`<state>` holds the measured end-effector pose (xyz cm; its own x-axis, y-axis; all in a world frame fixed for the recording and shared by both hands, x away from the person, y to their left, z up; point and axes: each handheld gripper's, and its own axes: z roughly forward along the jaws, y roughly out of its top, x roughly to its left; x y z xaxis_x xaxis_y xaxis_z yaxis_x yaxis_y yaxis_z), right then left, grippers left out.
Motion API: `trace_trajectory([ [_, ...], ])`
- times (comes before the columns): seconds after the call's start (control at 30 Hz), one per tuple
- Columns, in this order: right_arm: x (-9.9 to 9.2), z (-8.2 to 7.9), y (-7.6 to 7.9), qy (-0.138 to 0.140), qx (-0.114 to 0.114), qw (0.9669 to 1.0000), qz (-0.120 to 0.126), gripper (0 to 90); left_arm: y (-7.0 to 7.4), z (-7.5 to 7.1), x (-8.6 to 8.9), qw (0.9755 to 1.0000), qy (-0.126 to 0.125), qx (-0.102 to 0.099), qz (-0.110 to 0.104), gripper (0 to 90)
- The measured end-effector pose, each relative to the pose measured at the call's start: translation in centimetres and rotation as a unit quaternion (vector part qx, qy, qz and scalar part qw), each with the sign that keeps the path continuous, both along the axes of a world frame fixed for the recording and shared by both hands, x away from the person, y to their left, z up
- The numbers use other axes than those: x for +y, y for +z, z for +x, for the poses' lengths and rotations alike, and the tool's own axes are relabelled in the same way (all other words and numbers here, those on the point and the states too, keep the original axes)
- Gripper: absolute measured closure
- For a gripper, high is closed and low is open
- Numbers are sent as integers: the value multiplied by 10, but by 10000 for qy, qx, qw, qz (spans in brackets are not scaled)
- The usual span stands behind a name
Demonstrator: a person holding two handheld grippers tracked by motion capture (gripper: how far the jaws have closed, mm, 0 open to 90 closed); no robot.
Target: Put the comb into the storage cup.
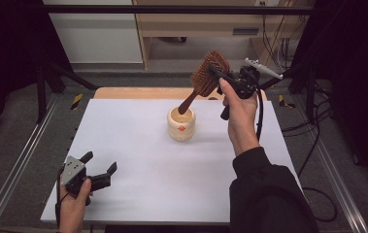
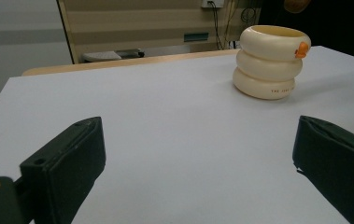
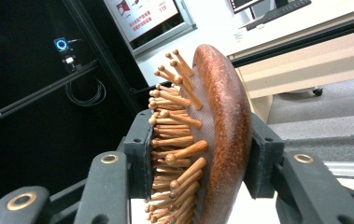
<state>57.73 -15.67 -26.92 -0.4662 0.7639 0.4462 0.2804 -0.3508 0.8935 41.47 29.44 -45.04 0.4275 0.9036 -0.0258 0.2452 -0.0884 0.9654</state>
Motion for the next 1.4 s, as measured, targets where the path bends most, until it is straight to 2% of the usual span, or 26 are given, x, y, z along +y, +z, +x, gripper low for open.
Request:
trace_trajectory([
  [0.6,0,3,-7,-45,49,9999,-111,530,0,0,-1,10000,-20,14,16,27],
  [0.97,10,13,-28,-82,151,9995,-247,527,-1,0,-1,10000,-27,32,11,27],
  [1.3,17,19,-41,-71,240,9988,-427,527,-1,1,-1,10000,-32,30,11,27],
  [1.4,18,20,-43,-71,254,9988,-402,526,-1,1,-1,10000,-33,31,6,27],
])
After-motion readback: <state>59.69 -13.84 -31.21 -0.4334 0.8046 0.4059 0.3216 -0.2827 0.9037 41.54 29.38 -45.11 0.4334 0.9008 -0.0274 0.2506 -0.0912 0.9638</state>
